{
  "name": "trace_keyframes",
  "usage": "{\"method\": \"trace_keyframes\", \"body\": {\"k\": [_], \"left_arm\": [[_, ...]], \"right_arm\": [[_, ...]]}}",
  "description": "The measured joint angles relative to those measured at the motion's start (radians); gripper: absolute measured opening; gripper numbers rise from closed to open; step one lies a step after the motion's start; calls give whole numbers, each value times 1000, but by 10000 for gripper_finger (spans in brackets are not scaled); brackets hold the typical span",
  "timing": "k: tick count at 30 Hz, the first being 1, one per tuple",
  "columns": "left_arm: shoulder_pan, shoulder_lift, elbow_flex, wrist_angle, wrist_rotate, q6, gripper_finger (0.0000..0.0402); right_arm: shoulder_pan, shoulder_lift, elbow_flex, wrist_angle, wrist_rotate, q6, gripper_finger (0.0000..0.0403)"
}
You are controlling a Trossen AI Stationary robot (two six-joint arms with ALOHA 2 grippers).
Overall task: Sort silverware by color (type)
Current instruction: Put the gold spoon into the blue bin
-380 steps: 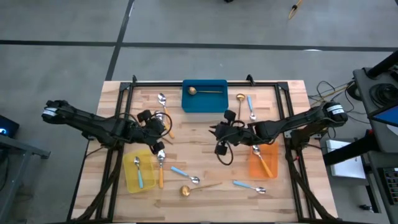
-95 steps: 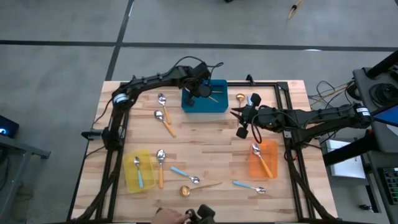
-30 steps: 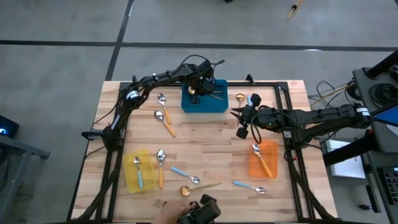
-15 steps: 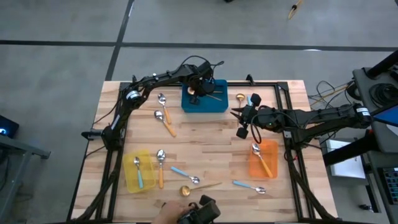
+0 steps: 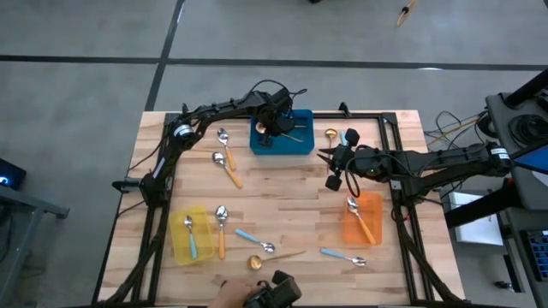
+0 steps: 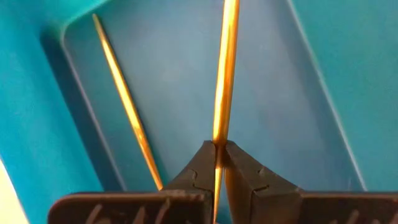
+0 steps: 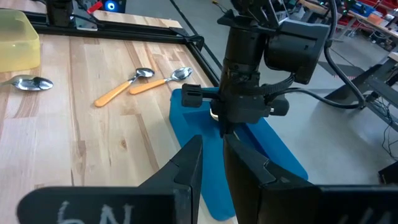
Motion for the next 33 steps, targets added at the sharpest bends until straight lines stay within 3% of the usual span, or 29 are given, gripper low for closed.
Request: {"method": "trace_keyframes", "body": {"k": [17,33], "left_arm": [[2,0,0,21,-19,99,0],[14,0,-1,87,-18,88,0]], "right_arm": [[0,0,0,0,0,0,56],[0,0,0,-1,0,1,56]]}}
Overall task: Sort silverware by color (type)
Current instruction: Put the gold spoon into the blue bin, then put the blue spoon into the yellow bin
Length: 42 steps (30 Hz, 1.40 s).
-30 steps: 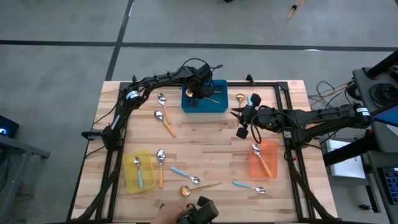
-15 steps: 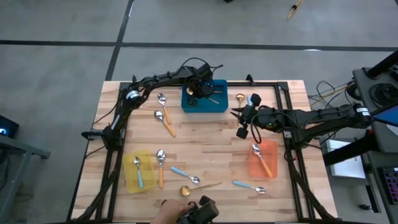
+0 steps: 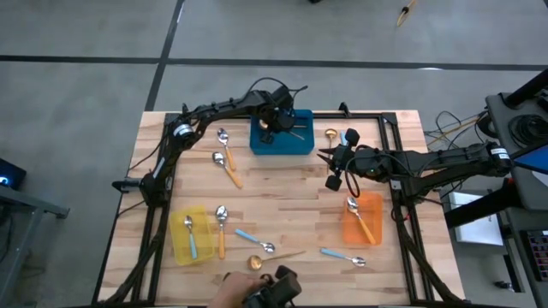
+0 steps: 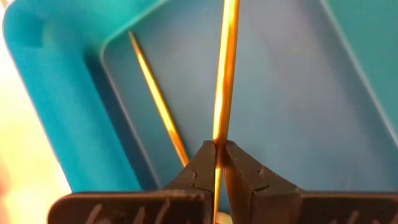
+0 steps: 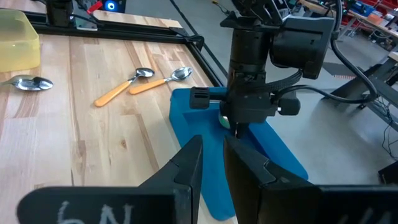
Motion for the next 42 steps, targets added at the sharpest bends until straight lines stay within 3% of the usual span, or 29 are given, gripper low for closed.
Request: {"method": "trace_keyframes", "body": {"k": [17,26,42], "left_arm": [[6,0,-52,3,8,-31,0],[6,0,-57,22,6,-50,29],[1,0,-37,-19,-2,-141,33]], "right_arm": [[0,0,0,0,0,0,56],[0,0,-2,-1,2,-1,56],[0,0,-3,-1,6,-1,56]]}}
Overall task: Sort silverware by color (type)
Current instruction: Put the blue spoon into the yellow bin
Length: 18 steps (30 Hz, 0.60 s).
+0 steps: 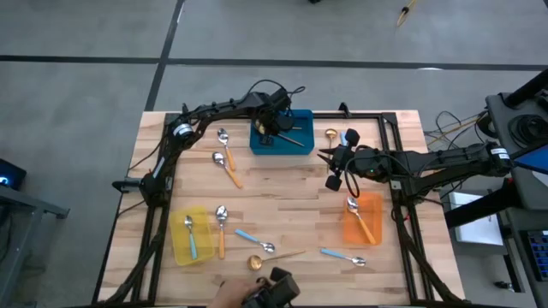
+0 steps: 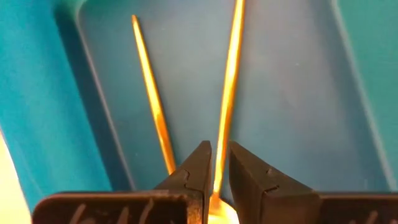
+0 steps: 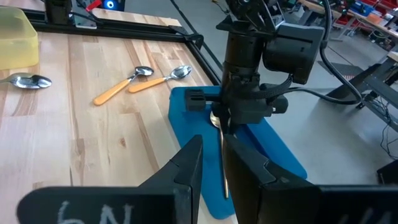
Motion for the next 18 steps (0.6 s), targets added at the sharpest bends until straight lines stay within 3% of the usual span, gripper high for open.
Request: {"method": "trace_keyframes", "body": {"k": [9,18], "left_arm": [[-6,-2,157,-214,6,-151,32],[-6,-3,331,-490,42,-422,8]], "right_arm": [[0,0,0,1,1,-3,56],[0,0,0,1,2,21,56]]}}
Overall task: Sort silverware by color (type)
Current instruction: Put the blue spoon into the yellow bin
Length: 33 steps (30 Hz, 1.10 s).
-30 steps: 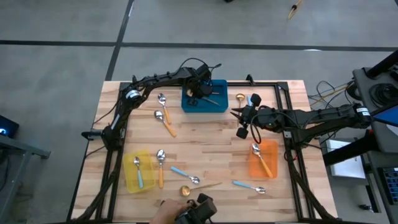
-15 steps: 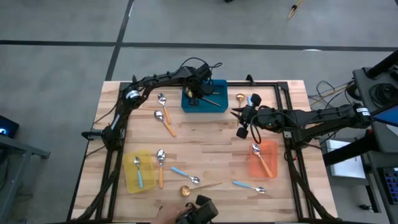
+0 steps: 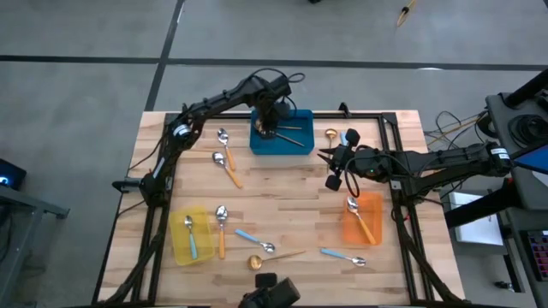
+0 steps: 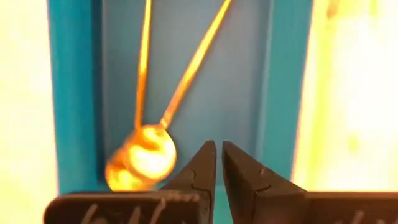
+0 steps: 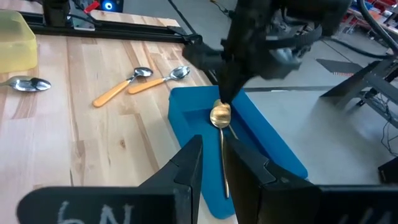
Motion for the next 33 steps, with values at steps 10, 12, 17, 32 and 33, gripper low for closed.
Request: {"method": "trace_keyframes", "body": {"k": [10,12,17,32,33], "left_arm": [[-20,-128,-127,-90,263,-65,0],[-30,-188,-214,-44,263,-77,0],[-66,-380,-482,154,261,-152,0],[-224,-908,-1082,500,101,-414,0],[-234,-938,-1110,517,93,-428,0]], "right_arm": [[0,0,0,-51,0,92,56],[0,0,0,-62,0,117,56],[0,0,0,-62,0,164,56],[0,11,2,-14,0,255,56],[0,12,7,-13,0,266,56]]}}
